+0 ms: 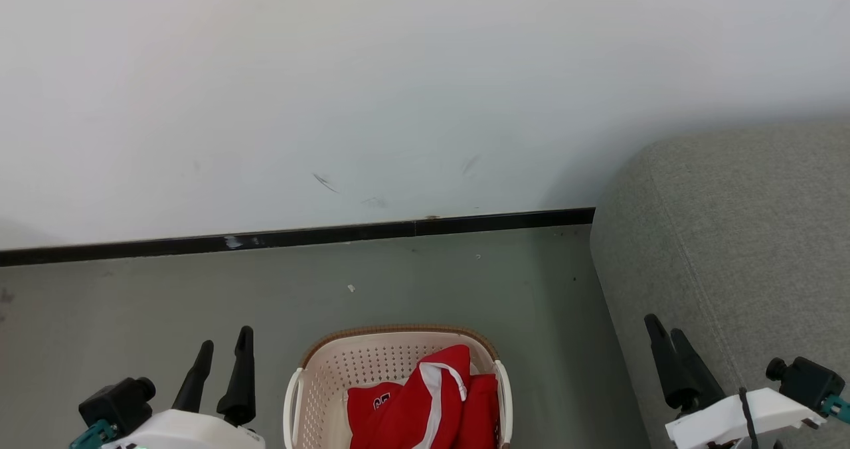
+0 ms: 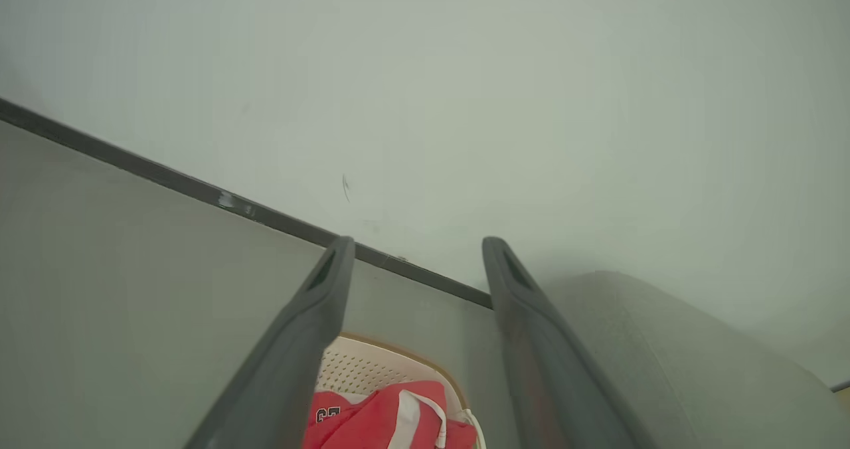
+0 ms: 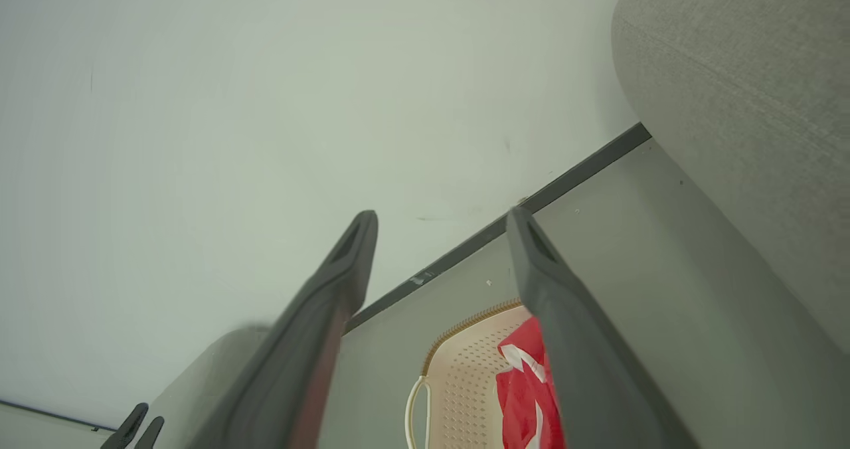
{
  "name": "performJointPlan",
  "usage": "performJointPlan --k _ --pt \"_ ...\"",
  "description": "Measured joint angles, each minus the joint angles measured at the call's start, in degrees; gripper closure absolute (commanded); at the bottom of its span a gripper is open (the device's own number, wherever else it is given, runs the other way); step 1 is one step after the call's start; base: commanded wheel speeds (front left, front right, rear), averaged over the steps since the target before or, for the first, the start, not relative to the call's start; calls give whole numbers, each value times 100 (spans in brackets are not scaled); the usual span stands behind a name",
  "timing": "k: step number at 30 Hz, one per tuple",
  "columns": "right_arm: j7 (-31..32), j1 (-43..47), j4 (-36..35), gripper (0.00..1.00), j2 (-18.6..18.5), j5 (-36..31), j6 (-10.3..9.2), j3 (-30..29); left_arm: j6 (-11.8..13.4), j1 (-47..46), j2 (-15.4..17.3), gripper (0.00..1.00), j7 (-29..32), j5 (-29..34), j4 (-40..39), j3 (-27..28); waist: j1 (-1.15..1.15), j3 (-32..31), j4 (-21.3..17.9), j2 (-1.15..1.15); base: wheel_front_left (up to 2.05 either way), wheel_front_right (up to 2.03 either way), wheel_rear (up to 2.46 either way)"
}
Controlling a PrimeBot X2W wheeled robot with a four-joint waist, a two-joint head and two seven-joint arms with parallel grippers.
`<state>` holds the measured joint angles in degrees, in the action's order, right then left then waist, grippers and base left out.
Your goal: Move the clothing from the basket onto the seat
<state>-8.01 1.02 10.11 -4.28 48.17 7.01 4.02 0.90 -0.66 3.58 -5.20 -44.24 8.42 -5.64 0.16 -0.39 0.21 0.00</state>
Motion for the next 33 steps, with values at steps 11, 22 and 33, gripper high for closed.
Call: performJointPlan --k 11,22,33 --pt "-126 0 -46 0 34 -1211 2 14 250 16 -5 0 -203 982 19 -298 -10 14 -4 0 0 0 0" --pt "-276 3 -145 0 74 -2151 3 27 509 20 -15 0 -437 1900 44 -523 -12 20 -7 0 0 0 0" --pt "-455 20 -244 0 108 -3081 4 33 721 20 -20 0 -657 2721 46 -675 -13 16 -12 0 0 0 0"
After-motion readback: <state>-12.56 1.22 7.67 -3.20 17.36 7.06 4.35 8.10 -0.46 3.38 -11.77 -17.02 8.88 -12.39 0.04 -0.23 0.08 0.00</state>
